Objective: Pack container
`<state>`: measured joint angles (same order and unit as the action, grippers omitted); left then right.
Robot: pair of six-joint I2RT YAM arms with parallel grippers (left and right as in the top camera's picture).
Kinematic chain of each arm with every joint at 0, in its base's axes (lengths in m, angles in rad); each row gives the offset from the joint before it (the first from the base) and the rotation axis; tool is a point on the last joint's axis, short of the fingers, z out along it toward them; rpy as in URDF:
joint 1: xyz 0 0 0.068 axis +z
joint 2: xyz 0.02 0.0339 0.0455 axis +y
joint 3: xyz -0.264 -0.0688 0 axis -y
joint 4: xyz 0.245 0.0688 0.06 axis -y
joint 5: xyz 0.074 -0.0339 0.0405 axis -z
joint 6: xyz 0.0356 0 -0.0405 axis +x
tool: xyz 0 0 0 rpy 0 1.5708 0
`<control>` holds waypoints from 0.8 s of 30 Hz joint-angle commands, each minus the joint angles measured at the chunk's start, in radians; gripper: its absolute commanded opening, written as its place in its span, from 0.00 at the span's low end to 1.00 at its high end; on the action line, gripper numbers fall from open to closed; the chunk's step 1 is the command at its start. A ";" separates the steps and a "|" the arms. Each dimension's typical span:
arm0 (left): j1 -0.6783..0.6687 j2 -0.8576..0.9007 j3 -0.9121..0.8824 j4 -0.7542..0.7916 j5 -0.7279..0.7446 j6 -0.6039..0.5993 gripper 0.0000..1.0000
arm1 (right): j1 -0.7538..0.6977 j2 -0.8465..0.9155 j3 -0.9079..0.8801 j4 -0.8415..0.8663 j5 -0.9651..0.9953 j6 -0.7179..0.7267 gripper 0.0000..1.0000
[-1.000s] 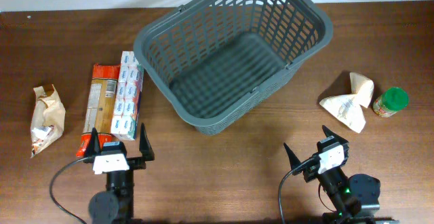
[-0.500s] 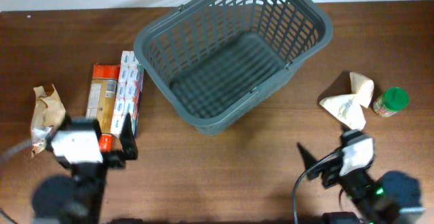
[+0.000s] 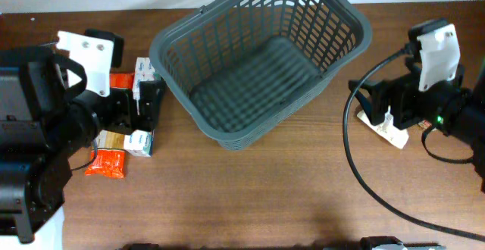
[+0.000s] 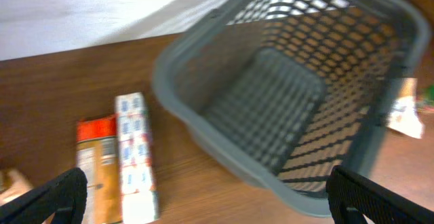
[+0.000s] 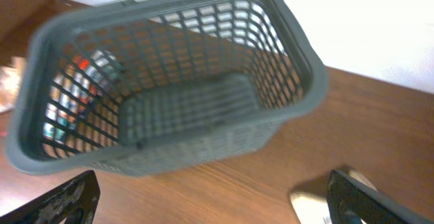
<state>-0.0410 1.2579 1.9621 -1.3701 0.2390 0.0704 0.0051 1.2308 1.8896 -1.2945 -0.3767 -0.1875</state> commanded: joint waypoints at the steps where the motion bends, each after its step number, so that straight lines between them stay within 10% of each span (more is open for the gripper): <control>1: -0.001 0.005 0.028 -0.001 0.248 -0.018 0.99 | -0.006 0.044 0.035 -0.004 -0.104 0.008 0.99; 4: -0.003 0.007 0.028 -0.005 0.251 -0.018 0.31 | -0.006 0.074 0.035 0.014 -0.101 0.074 0.90; 10: -0.077 0.035 0.028 -0.047 0.193 -0.018 0.02 | -0.006 0.163 0.035 0.092 -0.053 0.225 0.71; 16: -0.364 0.099 0.028 -0.175 -0.032 0.002 0.02 | -0.006 0.291 0.035 0.134 -0.053 0.258 0.05; 24: -0.656 0.190 0.028 -0.222 -0.097 0.089 0.02 | -0.006 0.421 0.035 0.132 -0.053 0.260 0.04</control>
<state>-0.6209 1.4189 1.9804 -1.5871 0.2165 0.1158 0.0051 1.6165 1.9076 -1.1580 -0.4351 0.0582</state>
